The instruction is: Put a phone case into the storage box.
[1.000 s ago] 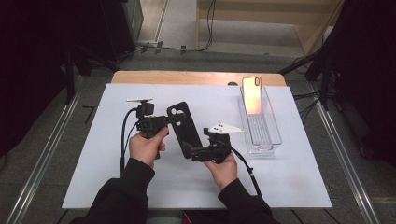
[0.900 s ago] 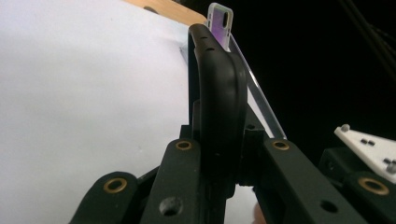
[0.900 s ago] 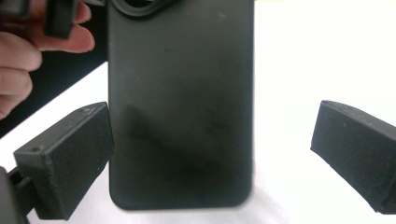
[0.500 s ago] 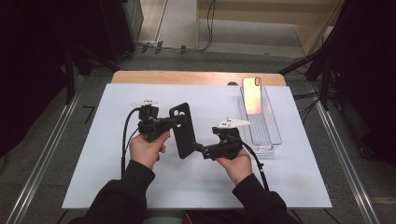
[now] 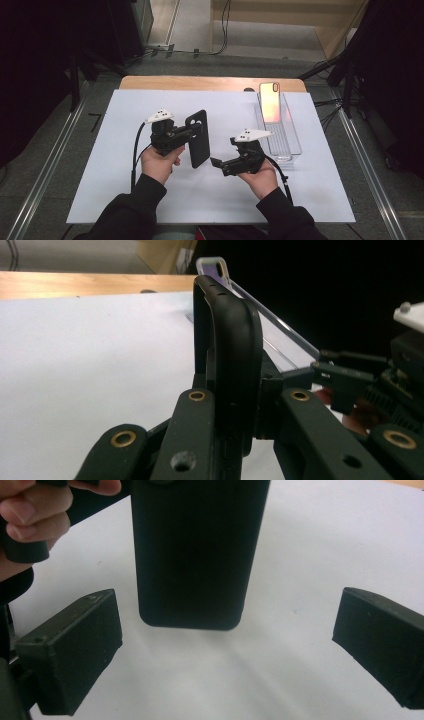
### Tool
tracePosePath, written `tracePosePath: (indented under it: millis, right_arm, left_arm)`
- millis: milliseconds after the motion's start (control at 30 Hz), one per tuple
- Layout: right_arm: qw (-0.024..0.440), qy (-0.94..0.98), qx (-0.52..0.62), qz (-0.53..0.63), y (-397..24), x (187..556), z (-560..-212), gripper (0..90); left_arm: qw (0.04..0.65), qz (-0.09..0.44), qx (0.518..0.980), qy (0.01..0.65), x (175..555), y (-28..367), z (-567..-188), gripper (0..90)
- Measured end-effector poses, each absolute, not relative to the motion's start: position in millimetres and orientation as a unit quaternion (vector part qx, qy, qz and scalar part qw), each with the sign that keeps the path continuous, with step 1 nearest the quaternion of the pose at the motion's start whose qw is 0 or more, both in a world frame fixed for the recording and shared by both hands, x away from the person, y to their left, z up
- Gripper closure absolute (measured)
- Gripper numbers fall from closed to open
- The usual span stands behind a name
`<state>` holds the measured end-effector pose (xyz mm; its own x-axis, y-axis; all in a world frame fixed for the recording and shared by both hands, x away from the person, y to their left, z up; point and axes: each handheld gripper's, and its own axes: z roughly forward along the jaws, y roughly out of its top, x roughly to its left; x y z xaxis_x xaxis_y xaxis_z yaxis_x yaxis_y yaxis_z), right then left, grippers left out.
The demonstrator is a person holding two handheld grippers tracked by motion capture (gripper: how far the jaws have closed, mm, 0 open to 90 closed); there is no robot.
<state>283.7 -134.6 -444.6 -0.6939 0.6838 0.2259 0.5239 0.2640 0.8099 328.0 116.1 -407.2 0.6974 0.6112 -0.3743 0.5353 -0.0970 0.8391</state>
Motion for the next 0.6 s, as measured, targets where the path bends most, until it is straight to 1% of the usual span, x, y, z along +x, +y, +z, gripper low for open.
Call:
tracePosePath:
  millis: [67,367,500,600]
  right_arm:
    - [0.080,0.790,0.383,0.473,-134,283,-444,0.0]
    - [0.086,0.774,0.393,0.489,-134,282,-442,0.0]
    - [0.085,0.765,0.396,0.500,-131,281,-439,0.0]
    - [0.076,0.760,0.396,0.510,-129,281,-438,0.0]
  left_arm:
    - [0.550,0.020,0.739,0.389,328,116,-409,82.2]
    - [0.566,-0.003,0.724,0.394,323,112,-413,82.2]
    - [0.563,0.002,0.731,0.386,316,105,-413,82.2]
    - [0.562,0.004,0.734,0.382,312,100,-414,82.1]
